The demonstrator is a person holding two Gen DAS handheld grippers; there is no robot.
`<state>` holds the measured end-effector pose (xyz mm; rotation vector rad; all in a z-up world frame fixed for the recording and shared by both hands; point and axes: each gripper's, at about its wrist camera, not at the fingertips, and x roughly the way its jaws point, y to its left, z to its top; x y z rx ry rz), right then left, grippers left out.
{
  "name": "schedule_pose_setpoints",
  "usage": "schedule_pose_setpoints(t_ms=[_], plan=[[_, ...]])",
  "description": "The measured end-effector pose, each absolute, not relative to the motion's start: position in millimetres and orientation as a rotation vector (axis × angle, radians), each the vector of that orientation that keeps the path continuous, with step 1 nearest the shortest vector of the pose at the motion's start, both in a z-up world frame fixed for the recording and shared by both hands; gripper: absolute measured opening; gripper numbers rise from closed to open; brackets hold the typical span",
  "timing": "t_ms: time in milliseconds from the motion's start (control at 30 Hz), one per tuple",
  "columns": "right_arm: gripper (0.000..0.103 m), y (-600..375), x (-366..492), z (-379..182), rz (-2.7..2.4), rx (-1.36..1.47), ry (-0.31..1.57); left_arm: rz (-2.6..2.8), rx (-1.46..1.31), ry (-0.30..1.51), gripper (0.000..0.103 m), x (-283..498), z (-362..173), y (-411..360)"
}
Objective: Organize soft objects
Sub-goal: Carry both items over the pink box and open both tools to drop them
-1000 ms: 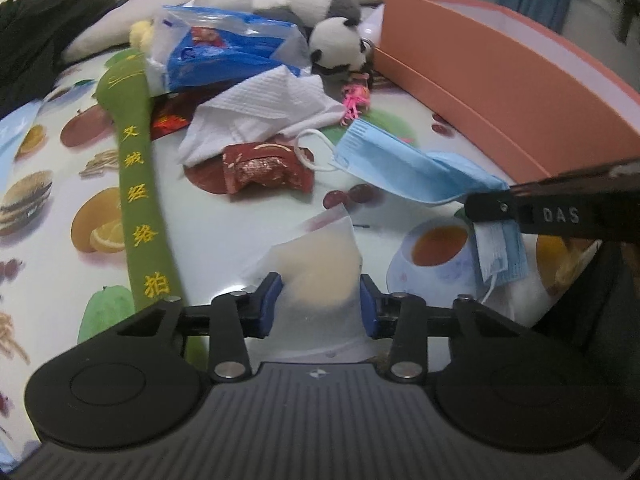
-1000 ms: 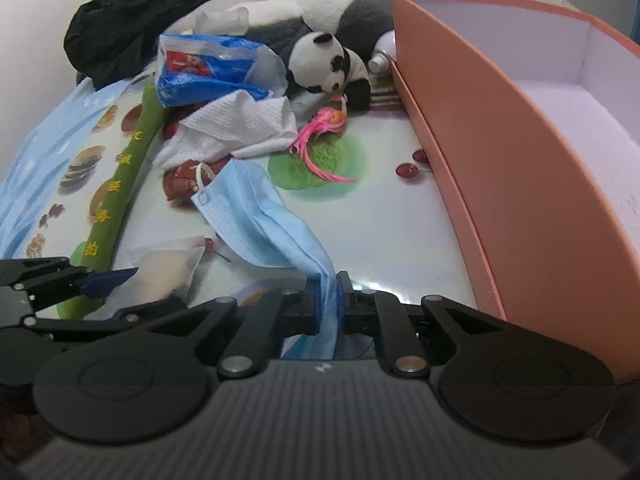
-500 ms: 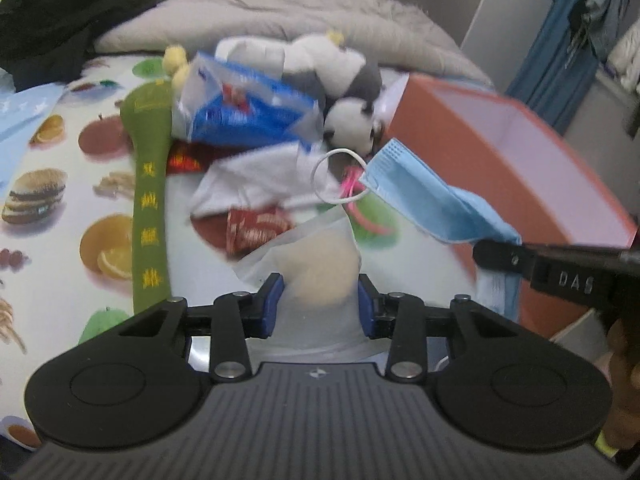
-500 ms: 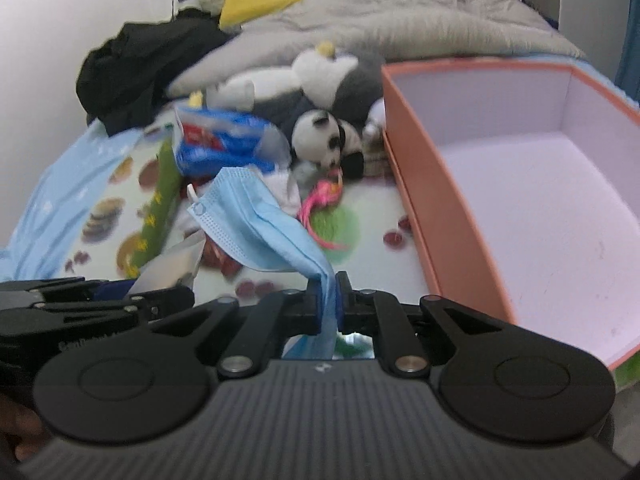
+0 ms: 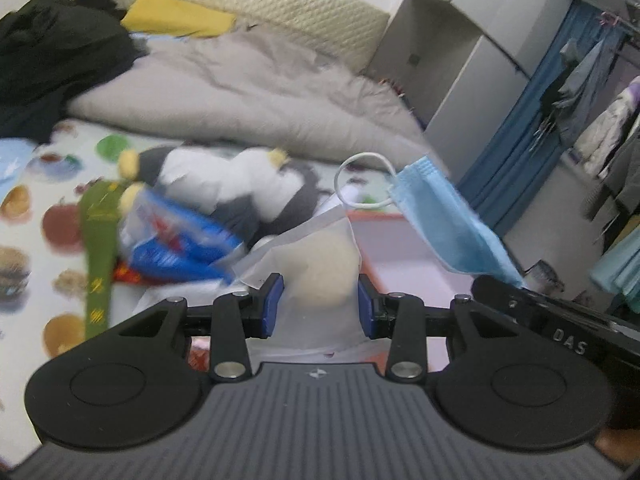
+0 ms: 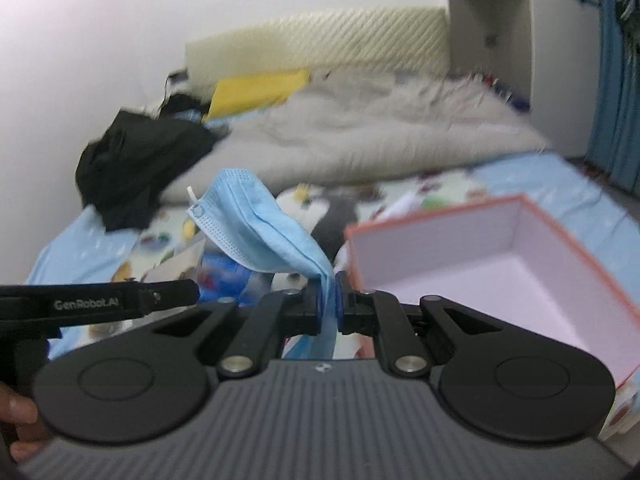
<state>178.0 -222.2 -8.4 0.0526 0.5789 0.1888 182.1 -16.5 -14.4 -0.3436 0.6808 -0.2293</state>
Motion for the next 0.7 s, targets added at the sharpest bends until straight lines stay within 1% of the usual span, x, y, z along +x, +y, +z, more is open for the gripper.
schedule_pose_setpoints(t_ms=[200,400,533,700], plan=[[0.011,-258,179,22,0.110,0.038,0.507,-0.311,-0.322,0.649,0.045,201,18,-59],[0.011,-305,198,21,0.021,0.058,0.551,-0.348,-0.296,0.641,0.045,223,28,-107],[0.011,-334,208,10,-0.028,0.068,0.599,-0.394,-0.299,0.696,0.045,245,19,-139],[0.011,-365,220,-16,-0.076,0.101,0.682,-0.433,-0.279,0.806,0.045,275,-10,-176]])
